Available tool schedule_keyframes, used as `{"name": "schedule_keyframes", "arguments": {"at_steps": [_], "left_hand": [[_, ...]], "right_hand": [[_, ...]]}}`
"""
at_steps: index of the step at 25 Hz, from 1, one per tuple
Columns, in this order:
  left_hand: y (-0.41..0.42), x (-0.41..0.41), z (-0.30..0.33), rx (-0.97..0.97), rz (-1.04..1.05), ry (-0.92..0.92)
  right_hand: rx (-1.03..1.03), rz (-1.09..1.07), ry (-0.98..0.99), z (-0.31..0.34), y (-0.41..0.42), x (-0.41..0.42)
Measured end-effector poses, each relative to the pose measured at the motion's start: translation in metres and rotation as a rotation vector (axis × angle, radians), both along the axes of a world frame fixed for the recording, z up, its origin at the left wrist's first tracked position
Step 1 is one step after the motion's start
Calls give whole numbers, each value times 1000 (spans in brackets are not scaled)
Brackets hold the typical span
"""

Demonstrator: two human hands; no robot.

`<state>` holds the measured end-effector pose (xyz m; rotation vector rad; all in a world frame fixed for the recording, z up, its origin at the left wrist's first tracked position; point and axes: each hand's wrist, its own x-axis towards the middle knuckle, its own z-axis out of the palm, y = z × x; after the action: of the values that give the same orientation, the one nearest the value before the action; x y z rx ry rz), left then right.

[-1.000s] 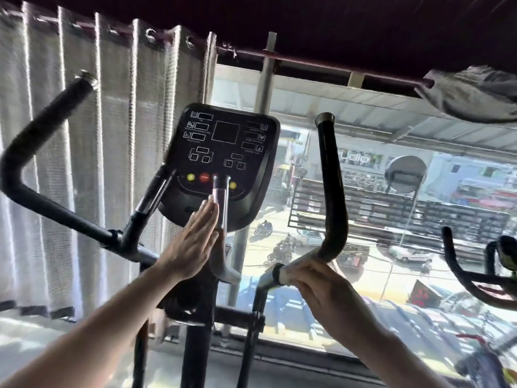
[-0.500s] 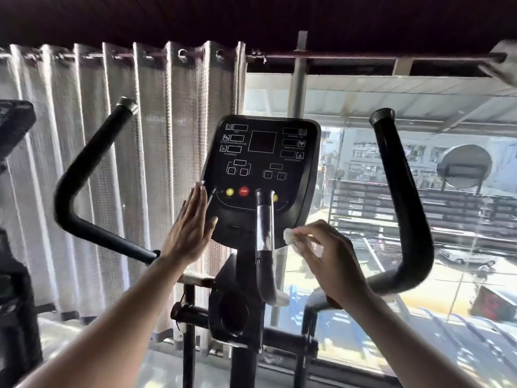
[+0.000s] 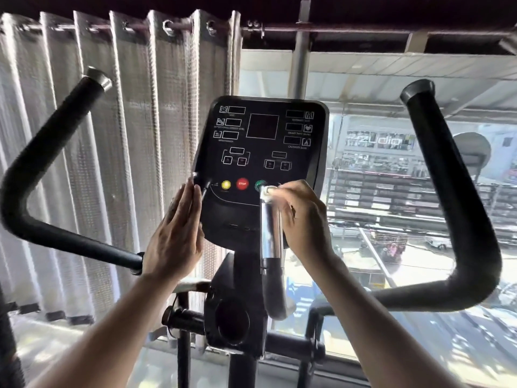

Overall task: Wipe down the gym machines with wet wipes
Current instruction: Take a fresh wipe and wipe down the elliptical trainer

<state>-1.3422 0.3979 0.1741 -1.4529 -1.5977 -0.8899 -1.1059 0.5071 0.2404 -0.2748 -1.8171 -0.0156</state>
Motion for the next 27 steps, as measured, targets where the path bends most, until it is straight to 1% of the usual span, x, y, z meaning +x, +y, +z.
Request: {"name": "schedule_keyframes", "arguments": {"at_steps": [2, 3, 4, 5, 6, 7, 8, 9, 11, 13, 15, 17, 18, 19, 20, 21, 22, 23, 26, 27], "left_hand": [[-1, 1, -1, 11, 8, -12], [-1, 2, -3, 23, 9, -17], [-2, 2, -3, 38, 7, -16], [-2, 2, -3, 49, 5, -10], [-1, 1, -4, 55, 8, -2], [0, 1, -5, 59, 14, 6], [0, 1, -6, 64, 16, 8], [0, 1, -6, 69, 18, 8], [1, -1, -3, 78, 25, -5], [0, 1, -6, 80, 36, -17], [-1, 3, -9, 85, 55, -26], [-1, 3, -5, 80, 69, -32], [-1, 4, -5, 67, 73, -25], [-1, 4, -4, 60, 81, -19], [-1, 4, -4, 57, 87, -21], [-1, 5, -4, 54, 92, -28], [-1, 6, -4, 53, 94, -38], [-1, 7, -4, 50, 103, -44], [-2, 7, -5, 35, 152, -40], [-3, 7, -4, 30, 162, -34]], "right_hand": [[24, 49, -97, -14, -10, 14], [-25, 58, -91, -27, -15, 22], [-146, 67, -64, -40, -19, 28], [-319, 96, -29, -46, -20, 31], [-492, 132, 14, -43, -18, 29], [-590, 178, 58, -36, -11, 22], [-578, 182, 88, -23, -3, 14], [-494, 140, 100, -8, 2, 7], [-263, 27, 101, 9, 1, -4], [-109, -5, 66, -10, -12, -1], [-58, 48, 15, -47, -39, 14], [-108, 116, -18, -80, -56, 32], [-166, 147, -3, -93, -59, 38], [-277, 179, 37, -99, -58, 40], [-429, 198, 96, -101, -54, 38], [-599, 235, 150, -99, -50, 33], [-726, 268, 190, -92, -42, 27], [-768, 309, 225, -80, -35, 20], [-655, 395, 326, -46, -16, 0], [-694, 436, 363, -44, -14, -4]]}}
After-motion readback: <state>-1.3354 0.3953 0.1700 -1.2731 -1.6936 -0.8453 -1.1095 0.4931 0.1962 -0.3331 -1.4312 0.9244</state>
